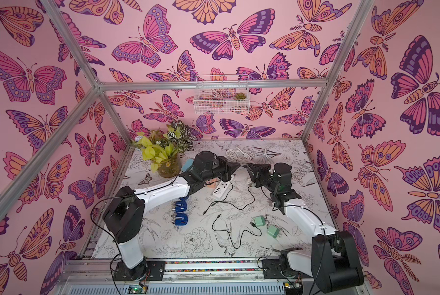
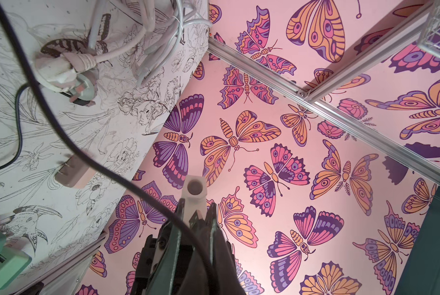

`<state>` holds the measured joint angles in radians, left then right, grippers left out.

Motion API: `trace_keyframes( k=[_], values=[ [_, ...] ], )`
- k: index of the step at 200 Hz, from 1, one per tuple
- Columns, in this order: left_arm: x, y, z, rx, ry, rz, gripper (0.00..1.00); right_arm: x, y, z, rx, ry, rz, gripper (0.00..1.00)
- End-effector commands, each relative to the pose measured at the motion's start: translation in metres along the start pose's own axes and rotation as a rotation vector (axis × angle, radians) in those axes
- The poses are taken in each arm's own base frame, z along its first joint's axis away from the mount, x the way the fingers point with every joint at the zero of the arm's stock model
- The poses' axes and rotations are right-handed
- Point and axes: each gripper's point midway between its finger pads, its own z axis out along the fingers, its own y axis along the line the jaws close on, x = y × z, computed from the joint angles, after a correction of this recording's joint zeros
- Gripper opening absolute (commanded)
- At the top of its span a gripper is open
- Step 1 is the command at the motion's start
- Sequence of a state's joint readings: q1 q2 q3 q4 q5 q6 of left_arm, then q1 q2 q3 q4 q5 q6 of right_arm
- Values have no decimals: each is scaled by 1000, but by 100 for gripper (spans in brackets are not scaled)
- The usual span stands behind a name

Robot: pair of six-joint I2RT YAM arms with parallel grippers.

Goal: Charge the electric shaver
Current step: Pick up the charging cable from the center of the board.

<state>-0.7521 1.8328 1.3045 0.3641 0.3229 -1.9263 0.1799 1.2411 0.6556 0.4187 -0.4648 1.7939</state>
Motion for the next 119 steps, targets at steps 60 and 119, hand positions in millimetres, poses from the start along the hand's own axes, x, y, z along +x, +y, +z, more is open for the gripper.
trace_keyframes(
  k=[60, 119],
  values=[
    [12, -15, -8, 35, 39, 42, 0, 3, 13, 0, -24, 12, 16, 0],
    [19, -9, 2, 15, 94, 78, 29, 3, 20, 2, -31, 8, 27, 0]
  ],
)
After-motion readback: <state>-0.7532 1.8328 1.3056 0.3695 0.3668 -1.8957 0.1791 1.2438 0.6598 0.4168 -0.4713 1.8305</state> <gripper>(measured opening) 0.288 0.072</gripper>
